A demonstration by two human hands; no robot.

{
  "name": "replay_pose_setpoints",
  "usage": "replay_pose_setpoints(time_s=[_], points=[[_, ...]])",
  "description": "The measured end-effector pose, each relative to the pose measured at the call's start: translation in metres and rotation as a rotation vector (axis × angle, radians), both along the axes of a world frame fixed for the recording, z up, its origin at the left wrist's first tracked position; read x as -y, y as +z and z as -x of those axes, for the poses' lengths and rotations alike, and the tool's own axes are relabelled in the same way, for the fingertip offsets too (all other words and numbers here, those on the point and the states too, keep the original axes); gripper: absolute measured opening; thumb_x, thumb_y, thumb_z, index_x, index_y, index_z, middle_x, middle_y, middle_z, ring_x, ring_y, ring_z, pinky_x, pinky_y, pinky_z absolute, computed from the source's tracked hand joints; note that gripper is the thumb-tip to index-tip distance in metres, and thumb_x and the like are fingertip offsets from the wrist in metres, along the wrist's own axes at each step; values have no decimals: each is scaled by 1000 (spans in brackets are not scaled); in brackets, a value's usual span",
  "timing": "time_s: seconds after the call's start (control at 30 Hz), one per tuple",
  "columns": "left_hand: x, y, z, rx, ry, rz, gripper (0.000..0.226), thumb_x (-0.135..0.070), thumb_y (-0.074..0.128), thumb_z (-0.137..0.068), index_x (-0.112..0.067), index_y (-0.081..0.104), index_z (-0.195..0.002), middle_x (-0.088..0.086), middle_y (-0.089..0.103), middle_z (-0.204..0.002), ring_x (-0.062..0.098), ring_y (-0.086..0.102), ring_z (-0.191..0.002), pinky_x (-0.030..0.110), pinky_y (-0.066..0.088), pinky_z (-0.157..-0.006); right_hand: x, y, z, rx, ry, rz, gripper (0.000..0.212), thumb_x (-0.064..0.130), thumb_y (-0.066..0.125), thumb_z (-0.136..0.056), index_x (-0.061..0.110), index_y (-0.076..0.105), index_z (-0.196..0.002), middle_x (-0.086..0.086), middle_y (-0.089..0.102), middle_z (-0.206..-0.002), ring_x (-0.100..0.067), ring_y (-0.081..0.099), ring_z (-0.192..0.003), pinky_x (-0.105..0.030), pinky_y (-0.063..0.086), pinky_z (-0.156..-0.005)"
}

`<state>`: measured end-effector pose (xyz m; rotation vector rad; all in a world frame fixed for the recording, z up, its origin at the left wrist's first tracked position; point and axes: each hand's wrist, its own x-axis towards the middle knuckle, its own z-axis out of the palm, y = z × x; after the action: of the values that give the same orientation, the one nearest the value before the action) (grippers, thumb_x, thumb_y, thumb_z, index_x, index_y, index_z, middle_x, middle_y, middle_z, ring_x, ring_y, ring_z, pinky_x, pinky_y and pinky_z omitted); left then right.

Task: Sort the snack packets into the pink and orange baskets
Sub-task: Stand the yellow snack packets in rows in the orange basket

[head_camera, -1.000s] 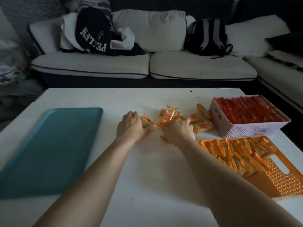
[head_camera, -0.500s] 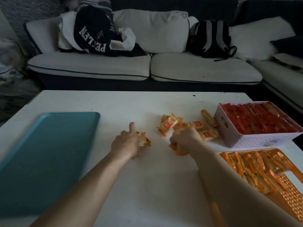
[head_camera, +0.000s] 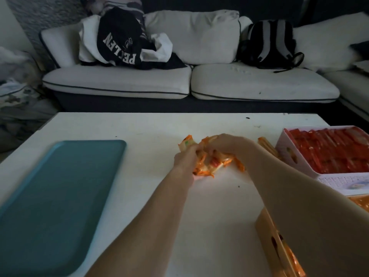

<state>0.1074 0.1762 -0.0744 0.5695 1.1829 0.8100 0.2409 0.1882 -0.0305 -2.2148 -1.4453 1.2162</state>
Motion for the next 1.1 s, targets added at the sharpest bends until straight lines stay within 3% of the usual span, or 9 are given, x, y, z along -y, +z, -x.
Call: replay_pose_setpoints(time_s=[0.13, 0.33, 0.53, 0.63, 0.73, 0.83, 0.9, 0.97, 1.1], points=[[32, 7, 7, 120, -46, 94, 34, -31, 67, -92, -16, 62, -122, 21, 71, -118, 43, 68, -107, 64, 51, -95, 24, 9, 1, -187, -134, 127, 31, 29, 71, -78, 16, 68, -106, -12, 73, -104, -28, 71, -93, -42, 58, -89], [88, 40, 31, 119, -81, 34, 34, -29, 66, -93, -15, 64, -124, 19, 75, -112, 39, 71, -106, 59, 52, -98, 90, 29, 19, -312, -258, -8, 21, 30, 66, -81, 16, 65, -97, -8, 70, -99, -22, 67, -88, -37, 58, -86], [158, 94, 3, -49, -174, -169, 32, -33, 73, -85, -18, 72, -113, 10, 79, -99, 32, 75, -94, 49, 62, -78, 182, 77, -8, -358, -273, -352, 31, 37, 74, -81, 15, 68, -103, -8, 73, -93, -27, 72, -91, -42, 61, -86], [193, 112, -41, -84, -196, -308, 59, -40, 79, -65, -23, 67, -120, 9, 78, -103, 30, 76, -93, 43, 62, -67, 231, 89, -49, -440, -345, -536, 39, 35, 78, -70, 14, 73, -103, -9, 77, -91, -29, 75, -90, -47, 62, -85], [231, 111, -89, -106, -215, -455, 79, -43, 84, -50, -27, 58, -122, 4, 75, -106, 23, 75, -93, 45, 63, -82, 281, 84, -97, -496, -445, -597, 48, 27, 78, -69, 12, 68, -114, -15, 75, -103, -32, 75, -93, -55, 61, -84], [263, 100, -129, -207, -309, -598, 65, -29, 88, -71, -27, 52, -126, -4, 70, -104, 7, 68, -87, 13, 54, -71, 319, 68, -139, -560, -547, -623, 36, 14, 76, -85, 12, 64, -118, -19, 73, -110, -37, 73, -99, -58, 59, -86], [271, 90, -145, -357, -410, -681, 74, -26, 86, -76, -26, 43, -137, -5, 66, -116, 7, 64, -93, 6, 44, -62, 331, 55, -154, -582, -544, -615, 32, 10, 71, -90, 9, 63, -120, -19, 73, -110, -37, 73, -97, -57, 59, -86], [275, 83, -150, -553, -513, -746, 91, -33, 87, -72, -29, 34, -146, -6, 60, -127, 14, 61, -109, 11, 44, -74, 338, 41, -162, -495, -504, -535, 39, 15, 72, -90, 11, 58, -127, -15, 72, -115, -31, 73, -96, -51, 61, -86], [275, 86, -134, -890, -624, -869, 118, -60, 86, -65, -28, 21, -158, -2, 37, -158, 20, 38, -144, 35, 38, -111, 338, 33, -172, 1, -390, -510, 80, 43, 83, -77, 21, 45, -144, 2, 54, -136, -18, 54, -123, -38, 50, -100]])
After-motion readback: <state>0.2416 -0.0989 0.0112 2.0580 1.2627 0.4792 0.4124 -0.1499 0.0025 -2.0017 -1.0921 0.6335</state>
